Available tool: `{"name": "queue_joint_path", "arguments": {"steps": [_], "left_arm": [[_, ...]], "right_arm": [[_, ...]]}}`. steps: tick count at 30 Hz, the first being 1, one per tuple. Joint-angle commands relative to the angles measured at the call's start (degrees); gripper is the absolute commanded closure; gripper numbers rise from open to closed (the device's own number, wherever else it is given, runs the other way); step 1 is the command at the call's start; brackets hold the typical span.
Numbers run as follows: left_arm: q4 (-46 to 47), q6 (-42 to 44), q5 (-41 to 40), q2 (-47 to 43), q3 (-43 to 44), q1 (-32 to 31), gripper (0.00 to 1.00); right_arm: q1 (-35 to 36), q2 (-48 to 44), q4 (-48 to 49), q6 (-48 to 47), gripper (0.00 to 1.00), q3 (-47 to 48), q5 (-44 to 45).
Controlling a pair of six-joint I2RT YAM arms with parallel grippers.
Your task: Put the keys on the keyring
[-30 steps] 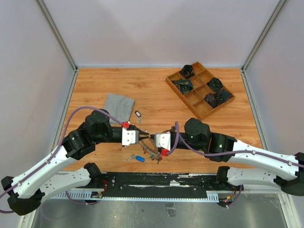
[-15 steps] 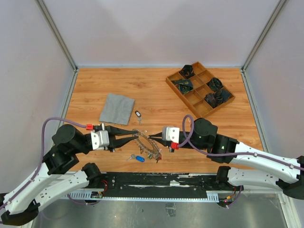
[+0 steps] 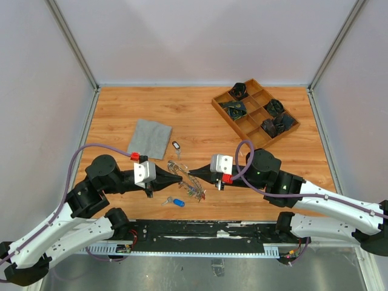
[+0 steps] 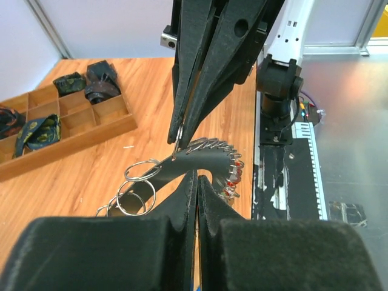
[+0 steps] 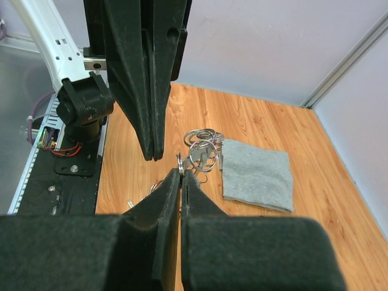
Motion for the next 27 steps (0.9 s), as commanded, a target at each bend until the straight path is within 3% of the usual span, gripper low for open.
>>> {"name": "queue_joint_path", "arguments": {"steps": [1, 10, 21, 27], "left_arm": [[-0.6, -0.3, 0.3, 0.0, -0.4, -0.3, 0.99], [-0.4, 1.9, -2.1, 0.9, -1.0, -0.3, 0.98], [-0.8, 3.8, -2.4, 1.4, -0.7, -0.3, 0.98], [0.1, 4.1, -1.6, 1.7, -0.6, -0.3, 0.98]], "right_arm": [[-0.7, -1.3, 5.1, 1.8, 0.99, 2.2, -2.2], [-0.7, -1.0, 3.2, 2.0, 0.99, 3.4, -6.0], [-0.7, 0.4, -9.3, -2.6, 0.99, 8.6, -10.5], [-0.7, 1.5, -9.3, -1.6, 0.99, 8.8, -10.9]]}}
